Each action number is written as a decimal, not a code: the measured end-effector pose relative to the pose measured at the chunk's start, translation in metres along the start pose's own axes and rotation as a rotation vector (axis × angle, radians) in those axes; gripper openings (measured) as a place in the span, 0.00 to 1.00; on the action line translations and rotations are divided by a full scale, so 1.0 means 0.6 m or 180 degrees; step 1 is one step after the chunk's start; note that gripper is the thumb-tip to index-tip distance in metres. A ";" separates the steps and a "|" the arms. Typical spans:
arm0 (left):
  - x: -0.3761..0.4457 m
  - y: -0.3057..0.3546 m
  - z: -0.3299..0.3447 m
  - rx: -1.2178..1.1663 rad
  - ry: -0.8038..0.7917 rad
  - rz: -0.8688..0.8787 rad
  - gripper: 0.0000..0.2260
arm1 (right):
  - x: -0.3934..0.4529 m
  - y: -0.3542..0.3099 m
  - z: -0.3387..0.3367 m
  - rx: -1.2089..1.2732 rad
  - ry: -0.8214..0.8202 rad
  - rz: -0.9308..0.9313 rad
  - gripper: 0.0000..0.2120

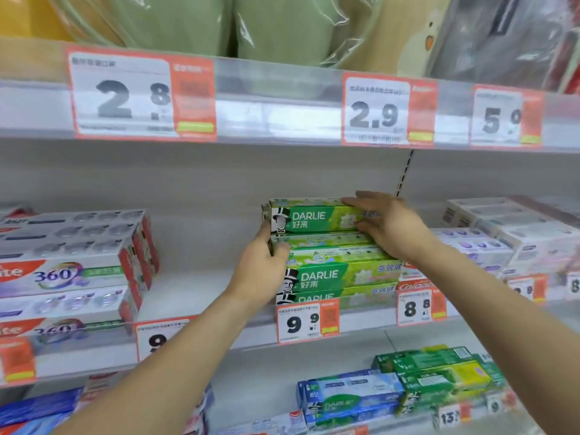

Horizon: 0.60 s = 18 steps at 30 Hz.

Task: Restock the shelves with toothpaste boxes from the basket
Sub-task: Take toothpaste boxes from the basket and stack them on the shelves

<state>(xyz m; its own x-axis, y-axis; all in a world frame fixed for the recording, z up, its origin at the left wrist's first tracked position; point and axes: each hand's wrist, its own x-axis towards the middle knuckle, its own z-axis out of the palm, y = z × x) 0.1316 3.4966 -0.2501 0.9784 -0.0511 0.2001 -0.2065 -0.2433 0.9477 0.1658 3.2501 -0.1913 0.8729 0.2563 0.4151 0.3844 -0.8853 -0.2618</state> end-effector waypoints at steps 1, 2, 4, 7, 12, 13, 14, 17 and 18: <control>-0.001 -0.002 0.000 -0.0017 -0.0009 -0.0044 0.16 | 0.001 0.001 0.001 0.0000 0.0014 -0.0023 0.23; -0.001 -0.004 0.000 -0.0041 -0.0012 -0.0066 0.16 | 0.001 0.001 0.001 -0.0009 0.0025 -0.0041 0.23; -0.004 -0.002 -0.001 -0.0058 -0.0026 -0.0062 0.16 | 0.002 0.004 0.003 -0.0042 0.0024 -0.0079 0.23; -0.008 0.003 -0.005 -0.0086 -0.0089 -0.0137 0.15 | 0.000 0.008 0.005 -0.0059 0.0045 -0.0108 0.24; -0.024 0.033 -0.007 -0.0078 -0.0200 -0.0194 0.16 | -0.006 0.004 0.006 -0.0060 -0.0052 -0.0125 0.25; -0.032 0.046 -0.009 -0.0010 -0.0201 -0.0139 0.18 | -0.007 0.004 0.004 -0.0111 -0.0105 -0.0134 0.26; -0.042 0.055 -0.013 0.0009 -0.0137 -0.0110 0.20 | -0.008 0.002 0.001 -0.0171 -0.0130 -0.0143 0.26; -0.088 0.057 -0.046 0.0221 0.0478 0.0421 0.18 | -0.021 -0.030 -0.013 -0.0173 0.0413 -0.0289 0.25; -0.110 0.048 -0.060 0.0337 0.0674 0.0618 0.14 | -0.032 -0.054 -0.016 -0.0089 0.0734 -0.0436 0.22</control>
<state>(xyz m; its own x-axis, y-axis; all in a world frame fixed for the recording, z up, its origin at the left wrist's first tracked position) 0.0613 3.5277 -0.2271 0.8965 0.0938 0.4329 -0.3777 -0.3487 0.8577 0.1337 3.2702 -0.1822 0.7206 0.2819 0.6335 0.4828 -0.8597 -0.1666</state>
